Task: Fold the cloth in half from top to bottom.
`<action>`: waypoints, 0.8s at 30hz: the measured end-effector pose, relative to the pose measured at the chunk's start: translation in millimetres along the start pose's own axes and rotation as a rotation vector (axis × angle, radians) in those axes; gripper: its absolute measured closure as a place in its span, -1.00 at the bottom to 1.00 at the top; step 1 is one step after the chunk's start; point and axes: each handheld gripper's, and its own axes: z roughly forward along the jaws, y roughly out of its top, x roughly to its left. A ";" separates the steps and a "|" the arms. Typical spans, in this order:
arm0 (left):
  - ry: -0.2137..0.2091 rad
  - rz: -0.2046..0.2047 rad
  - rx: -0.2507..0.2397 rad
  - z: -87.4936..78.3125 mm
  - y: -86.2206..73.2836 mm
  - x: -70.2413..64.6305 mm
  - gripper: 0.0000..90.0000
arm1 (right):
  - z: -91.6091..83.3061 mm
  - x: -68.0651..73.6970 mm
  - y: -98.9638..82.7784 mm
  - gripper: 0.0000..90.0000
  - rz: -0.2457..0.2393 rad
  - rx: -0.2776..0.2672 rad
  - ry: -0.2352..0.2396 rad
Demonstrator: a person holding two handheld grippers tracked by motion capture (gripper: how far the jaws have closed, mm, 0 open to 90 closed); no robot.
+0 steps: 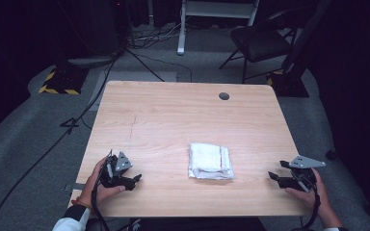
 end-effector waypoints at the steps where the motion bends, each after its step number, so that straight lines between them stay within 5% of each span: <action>1: -0.001 -0.005 -0.001 -0.1 -2.0 1.0 -0.58 | 0.1 -1.5 -1.7 -0.37 0.010 0.003 -0.005; 7: -0.033 -0.038 -0.024 -1.3 -14.6 11.4 -0.59 | 1.2 -7.7 -13.1 -0.43 0.060 -0.003 -0.010; 11: -0.087 -0.106 -0.059 -0.5 -25.5 21.5 -0.60 | 1.1 -11.0 -17.6 -0.51 0.102 -0.015 -0.012; 24: -0.074 -0.124 -0.059 -1.7 -27.1 19.5 -0.61 | 1.8 -12.0 -17.7 -0.53 0.114 -0.012 -0.008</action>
